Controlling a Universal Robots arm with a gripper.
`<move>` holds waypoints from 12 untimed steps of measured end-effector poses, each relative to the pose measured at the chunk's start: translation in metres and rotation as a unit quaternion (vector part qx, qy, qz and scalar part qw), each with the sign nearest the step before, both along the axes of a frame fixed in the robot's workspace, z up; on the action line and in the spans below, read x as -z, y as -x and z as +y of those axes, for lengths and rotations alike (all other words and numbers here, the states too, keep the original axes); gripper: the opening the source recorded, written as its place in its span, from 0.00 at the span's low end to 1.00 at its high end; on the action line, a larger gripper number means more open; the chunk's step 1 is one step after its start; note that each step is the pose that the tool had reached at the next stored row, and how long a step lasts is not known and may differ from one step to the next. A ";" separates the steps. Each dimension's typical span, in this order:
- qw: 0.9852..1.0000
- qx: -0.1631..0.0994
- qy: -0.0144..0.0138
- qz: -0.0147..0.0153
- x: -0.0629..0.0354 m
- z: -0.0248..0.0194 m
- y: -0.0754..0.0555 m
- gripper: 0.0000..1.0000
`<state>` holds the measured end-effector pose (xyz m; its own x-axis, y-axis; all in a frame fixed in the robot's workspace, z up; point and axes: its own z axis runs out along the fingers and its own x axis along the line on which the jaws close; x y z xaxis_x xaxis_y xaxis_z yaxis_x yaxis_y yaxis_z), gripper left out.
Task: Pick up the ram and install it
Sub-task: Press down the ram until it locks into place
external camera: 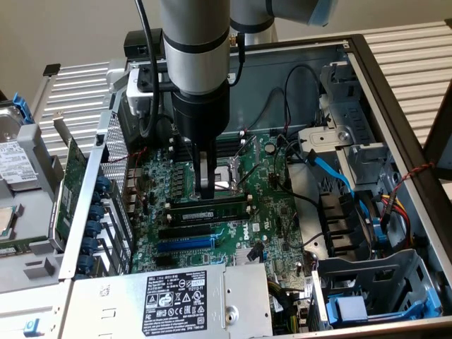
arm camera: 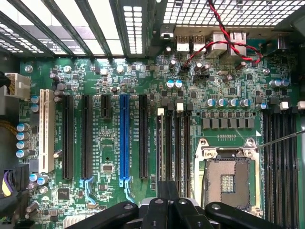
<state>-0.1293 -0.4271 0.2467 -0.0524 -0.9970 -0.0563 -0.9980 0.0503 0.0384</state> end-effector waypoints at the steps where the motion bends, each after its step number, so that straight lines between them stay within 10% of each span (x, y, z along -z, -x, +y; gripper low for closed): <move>1: 1.000 0.000 0.000 0.000 0.0000 0.0000 0.000 0.11; 12: 0.998 0.062 0.000 0.000 0.0006 0.0000 0.000 0.11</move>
